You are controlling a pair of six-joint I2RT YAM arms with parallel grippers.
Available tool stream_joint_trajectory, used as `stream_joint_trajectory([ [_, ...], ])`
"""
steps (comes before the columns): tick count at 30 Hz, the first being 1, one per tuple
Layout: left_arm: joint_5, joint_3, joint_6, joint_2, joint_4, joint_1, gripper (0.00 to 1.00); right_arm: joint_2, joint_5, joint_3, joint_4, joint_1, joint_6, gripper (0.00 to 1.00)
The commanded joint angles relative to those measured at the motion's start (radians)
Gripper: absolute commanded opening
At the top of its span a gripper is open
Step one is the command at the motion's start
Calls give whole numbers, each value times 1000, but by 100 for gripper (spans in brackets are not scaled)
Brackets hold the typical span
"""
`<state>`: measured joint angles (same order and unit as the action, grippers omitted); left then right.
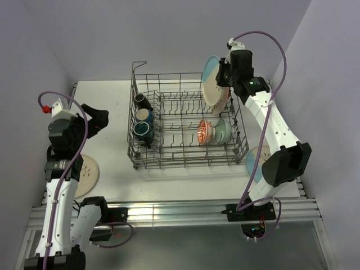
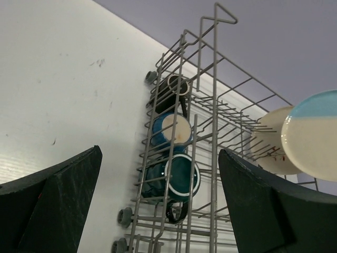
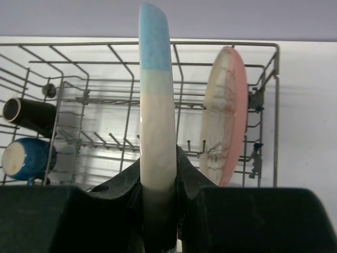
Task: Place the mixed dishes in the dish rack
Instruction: Insert the plate into the dish rack
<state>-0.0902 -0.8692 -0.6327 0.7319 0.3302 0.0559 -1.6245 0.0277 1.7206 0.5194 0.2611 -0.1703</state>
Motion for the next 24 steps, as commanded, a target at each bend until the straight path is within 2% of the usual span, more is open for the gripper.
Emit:
stream_joint_trajectory([
  [1,41,18,22,-29,21,5,99,29,101,85,-153,4,11,0],
  [24,84,44,30,-49,73,7,99,-141,184,99,-199,43,69,0],
])
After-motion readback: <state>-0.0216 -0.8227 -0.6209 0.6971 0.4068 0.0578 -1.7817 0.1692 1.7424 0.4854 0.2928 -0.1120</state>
